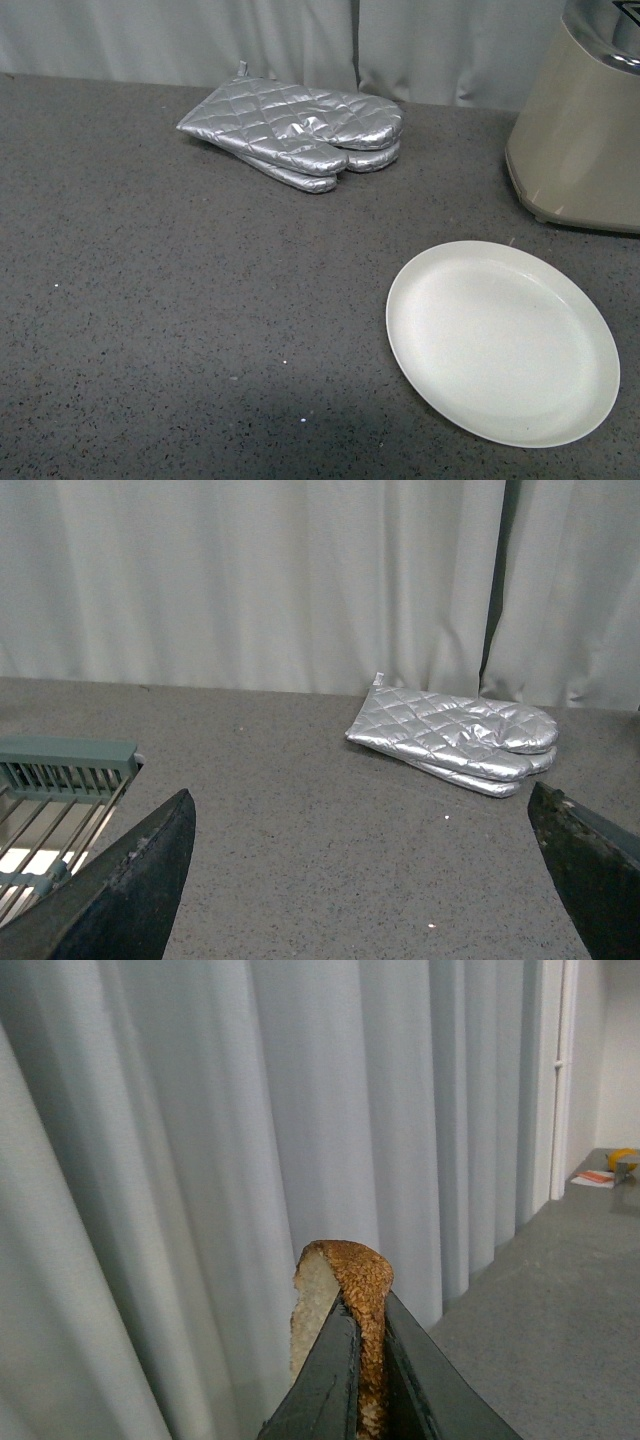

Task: Put bread into toaster

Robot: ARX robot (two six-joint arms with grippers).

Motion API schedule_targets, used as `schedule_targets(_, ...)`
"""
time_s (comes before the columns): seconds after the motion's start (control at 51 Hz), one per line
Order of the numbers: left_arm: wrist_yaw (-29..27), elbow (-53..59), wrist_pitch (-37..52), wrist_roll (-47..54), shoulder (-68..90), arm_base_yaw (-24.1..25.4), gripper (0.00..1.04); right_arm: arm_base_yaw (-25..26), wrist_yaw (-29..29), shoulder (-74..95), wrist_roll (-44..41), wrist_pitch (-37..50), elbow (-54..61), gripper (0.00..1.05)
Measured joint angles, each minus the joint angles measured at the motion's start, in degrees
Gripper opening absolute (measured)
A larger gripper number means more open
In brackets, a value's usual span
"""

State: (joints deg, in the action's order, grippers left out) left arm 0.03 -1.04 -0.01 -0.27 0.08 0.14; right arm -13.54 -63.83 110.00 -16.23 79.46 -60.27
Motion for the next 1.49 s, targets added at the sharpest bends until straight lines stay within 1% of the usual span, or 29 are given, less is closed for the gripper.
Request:
schedule_targets(0.177, 0.0, 0.0, 0.0, 0.0, 0.0, 0.0, 0.98, 1.6, -1.2, 0.1, 0.7, -0.5, 2.0, 0.02)
schedule_targets(0.569, 0.0, 0.0, 0.0, 0.0, 0.0, 0.0, 0.98, 3.3, -1.2, 0.2, 1.1, 0.4, 5.2, 0.02)
schedule_targets(1.06, 0.0, 0.0, 0.0, 0.0, 0.0, 0.0, 0.98, 3.7, -1.3, 1.9, 1.4, 0.5, 5.5, 0.02)
schedule_targets(1.099, 0.0, 0.0, 0.0, 0.0, 0.0, 0.0, 0.98, 3.9, -1.8, 2.1, 1.4, 0.5, 5.5, 0.02)
schedule_targets(1.119, 0.0, 0.0, 0.0, 0.0, 0.0, 0.0, 0.98, 4.2, -3.3, 2.3, 2.2, 0.2, 5.4, 0.02)
schedule_targets(1.217, 0.0, 0.0, 0.0, 0.0, 0.0, 0.0, 0.98, 5.2, -6.8, 2.5, 5.4, -4.3, 4.9, 0.02)
schedule_targets(1.354, 0.0, 0.0, 0.0, 0.0, 0.0, 0.0, 0.98, 6.2, -6.8, 3.0, 7.2, -5.2, 4.5, 0.02)
schedule_targets(1.492, 0.0, 0.0, 0.0, 0.0, 0.0, 0.0, 0.98, 6.2, -6.6, 3.0, 7.3, -4.9, 4.2, 0.02)
